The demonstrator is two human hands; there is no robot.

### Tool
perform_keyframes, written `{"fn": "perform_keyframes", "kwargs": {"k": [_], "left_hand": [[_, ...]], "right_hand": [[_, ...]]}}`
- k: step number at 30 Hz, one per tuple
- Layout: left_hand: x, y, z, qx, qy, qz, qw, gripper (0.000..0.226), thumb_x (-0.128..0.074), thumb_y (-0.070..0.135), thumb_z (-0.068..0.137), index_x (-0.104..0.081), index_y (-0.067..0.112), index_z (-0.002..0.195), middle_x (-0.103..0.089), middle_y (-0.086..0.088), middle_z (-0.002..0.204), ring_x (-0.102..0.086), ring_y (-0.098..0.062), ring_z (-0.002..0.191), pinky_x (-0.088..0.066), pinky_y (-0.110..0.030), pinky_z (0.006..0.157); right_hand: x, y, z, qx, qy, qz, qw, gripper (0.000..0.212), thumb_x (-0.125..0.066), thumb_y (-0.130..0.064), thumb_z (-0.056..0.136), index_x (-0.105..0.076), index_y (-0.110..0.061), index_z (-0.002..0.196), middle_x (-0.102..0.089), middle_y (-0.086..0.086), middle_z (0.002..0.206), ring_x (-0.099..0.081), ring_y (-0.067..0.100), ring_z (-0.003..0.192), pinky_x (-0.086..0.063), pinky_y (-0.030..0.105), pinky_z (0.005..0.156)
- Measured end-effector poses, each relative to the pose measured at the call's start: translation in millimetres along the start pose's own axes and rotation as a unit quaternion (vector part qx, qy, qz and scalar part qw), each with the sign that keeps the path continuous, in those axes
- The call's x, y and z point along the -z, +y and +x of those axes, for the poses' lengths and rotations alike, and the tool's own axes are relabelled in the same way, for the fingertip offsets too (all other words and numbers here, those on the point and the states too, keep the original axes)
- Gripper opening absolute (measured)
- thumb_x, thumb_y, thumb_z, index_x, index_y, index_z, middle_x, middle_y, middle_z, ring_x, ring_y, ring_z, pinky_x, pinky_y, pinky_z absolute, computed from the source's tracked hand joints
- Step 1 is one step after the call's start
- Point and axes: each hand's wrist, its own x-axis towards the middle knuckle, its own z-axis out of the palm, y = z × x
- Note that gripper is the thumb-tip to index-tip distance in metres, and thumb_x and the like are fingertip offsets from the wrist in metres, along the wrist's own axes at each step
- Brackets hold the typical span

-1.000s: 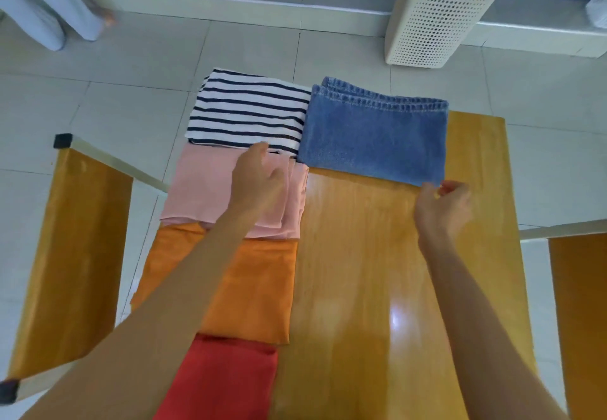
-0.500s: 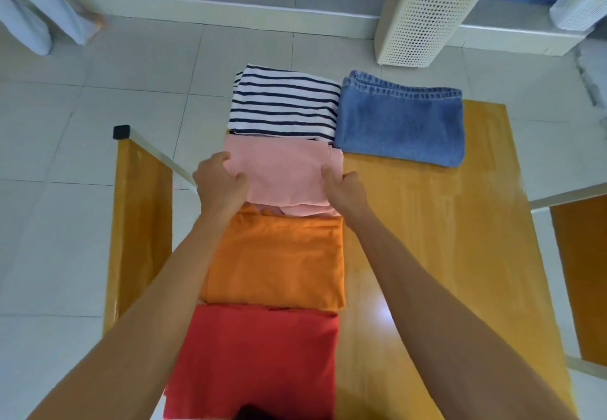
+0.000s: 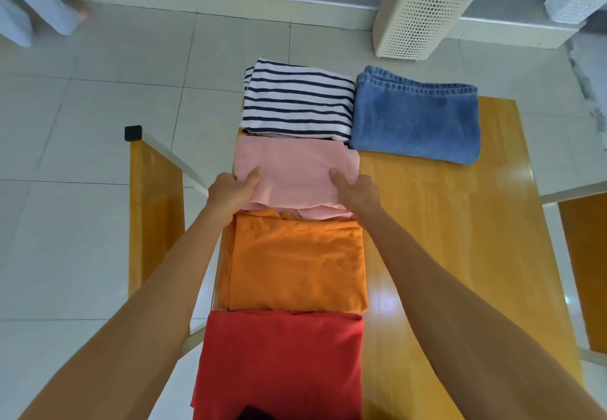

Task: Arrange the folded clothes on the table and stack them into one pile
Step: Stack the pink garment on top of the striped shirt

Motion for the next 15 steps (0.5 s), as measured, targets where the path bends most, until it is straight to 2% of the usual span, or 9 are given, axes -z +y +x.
{"fn": "perform_keyframes", "kwargs": {"k": [3,5,7,9,12,14,15], "left_hand": [[1,1,4,0.001,-0.002,0.005,1.000,0.056,-0.051,0.066,0.090,-0.058,0.013,0.107,-0.058,0.000,0.086,-0.058,-0.023,0.085,-0.045,-0.027,0.060],[1,-1,3,-0.003,0.001,-0.006,1.000,0.054,-0.053,0.063,0.091,-0.059,0.014,0.112,-0.059,0.000,0.091,-0.056,-0.023,0.088,-0.047,-0.032,0.069],[2,-1,0,-0.020,0.003,-0.027,0.999,0.052,-0.053,0.061,0.091,-0.059,0.016,0.117,-0.060,0.000,0.100,-0.056,-0.022,0.092,-0.047,-0.032,0.072],[2,-3,-3,-0.045,0.011,-0.054,0.997,0.051,-0.053,0.061,0.092,-0.059,0.018,0.120,-0.061,0.002,0.103,-0.057,-0.019,0.093,-0.047,-0.027,0.069],[6,0,-3,-0.066,0.025,-0.099,0.993,0.048,-0.052,0.058,0.094,-0.055,0.023,0.126,-0.059,0.010,0.101,-0.056,-0.014,0.095,-0.044,-0.020,0.063],[13,7,3,-0.080,0.023,-0.115,0.990,0.045,-0.052,0.054,0.096,-0.054,0.024,0.129,-0.059,0.015,0.100,-0.057,-0.015,0.101,-0.046,-0.020,0.066],[17,13,7,-0.092,0.022,-0.120,0.988,0.044,-0.053,0.053,0.096,-0.054,0.024,0.129,-0.060,0.013,0.103,-0.057,-0.016,0.104,-0.048,-0.022,0.070]], "right_hand": [[0,1,-3,0.017,0.005,-0.005,1.000,0.062,-0.061,-0.057,0.091,-0.061,-0.003,0.122,-0.065,0.006,0.104,-0.061,0.024,0.093,-0.056,0.041,0.082],[-3,1,-8,0.051,0.024,-0.007,0.998,0.059,-0.059,-0.061,0.090,-0.063,-0.009,0.118,-0.067,0.003,0.103,-0.064,0.024,0.095,-0.057,0.046,0.084],[-6,2,-12,0.076,0.037,0.008,0.996,0.054,-0.058,-0.063,0.089,-0.062,-0.015,0.114,-0.066,-0.002,0.099,-0.064,0.018,0.091,-0.057,0.041,0.079],[-7,1,-15,0.094,0.027,0.045,0.994,0.046,-0.059,-0.057,0.092,-0.059,-0.016,0.113,-0.063,-0.007,0.095,-0.063,0.010,0.086,-0.056,0.034,0.072],[-3,-5,-14,0.115,0.008,0.084,0.990,0.040,-0.063,-0.053,0.092,-0.057,-0.017,0.110,-0.064,-0.006,0.097,-0.064,0.010,0.087,-0.057,0.033,0.071],[1,-14,-7,0.123,0.007,0.109,0.986,0.038,-0.067,-0.050,0.090,-0.057,-0.019,0.109,-0.065,-0.008,0.098,-0.065,0.007,0.088,-0.057,0.029,0.071],[5,-21,-3,0.126,0.011,0.118,0.985,0.037,-0.069,-0.047,0.090,-0.057,-0.019,0.109,-0.064,-0.010,0.096,-0.064,0.004,0.085,-0.054,0.022,0.067]]}}
